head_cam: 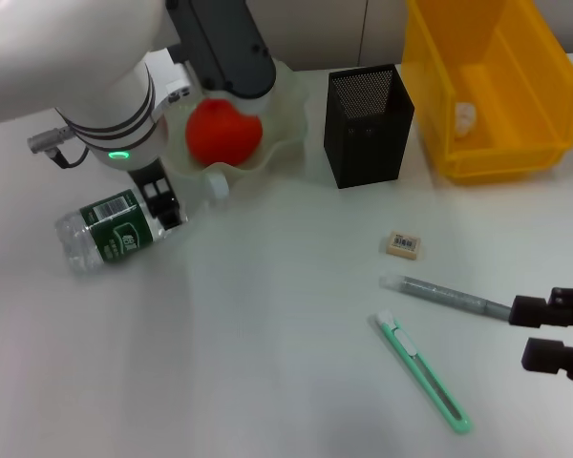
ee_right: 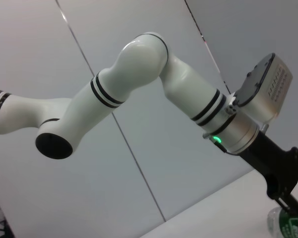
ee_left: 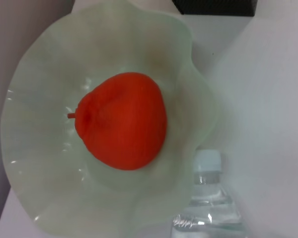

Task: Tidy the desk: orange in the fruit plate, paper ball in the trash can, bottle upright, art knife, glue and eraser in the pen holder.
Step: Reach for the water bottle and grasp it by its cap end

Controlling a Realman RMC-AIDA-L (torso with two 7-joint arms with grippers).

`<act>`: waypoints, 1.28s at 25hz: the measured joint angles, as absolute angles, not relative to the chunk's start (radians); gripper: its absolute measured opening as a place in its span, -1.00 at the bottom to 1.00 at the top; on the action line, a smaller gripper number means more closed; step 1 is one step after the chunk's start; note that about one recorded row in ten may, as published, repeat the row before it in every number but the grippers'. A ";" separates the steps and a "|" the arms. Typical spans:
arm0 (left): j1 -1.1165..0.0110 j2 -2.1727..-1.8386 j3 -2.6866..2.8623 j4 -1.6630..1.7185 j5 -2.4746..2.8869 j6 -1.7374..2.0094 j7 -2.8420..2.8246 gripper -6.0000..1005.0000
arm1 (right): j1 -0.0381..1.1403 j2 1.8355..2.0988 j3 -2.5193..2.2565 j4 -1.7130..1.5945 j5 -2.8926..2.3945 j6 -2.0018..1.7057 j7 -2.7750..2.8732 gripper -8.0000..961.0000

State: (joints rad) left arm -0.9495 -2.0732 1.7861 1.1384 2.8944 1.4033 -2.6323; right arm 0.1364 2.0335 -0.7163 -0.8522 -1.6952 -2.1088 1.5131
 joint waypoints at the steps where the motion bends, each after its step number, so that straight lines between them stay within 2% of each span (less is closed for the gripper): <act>1: -0.956 -2.074 1.788 1.119 2.894 1.398 -2.631 0.56 | 0.136 2.033 -0.711 -0.852 -1.695 -2.109 1.513 -0.03; 32: -1.007 -2.078 1.799 0.911 2.892 1.252 -2.597 0.56 | 0.131 2.034 -0.651 -0.848 -1.694 -2.116 1.515 -0.05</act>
State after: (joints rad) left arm -1.0074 -2.0783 1.7993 0.9111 2.8915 1.2525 -2.5969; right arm 0.1308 2.0344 -0.6515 -0.8483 -1.6942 -2.1163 1.5153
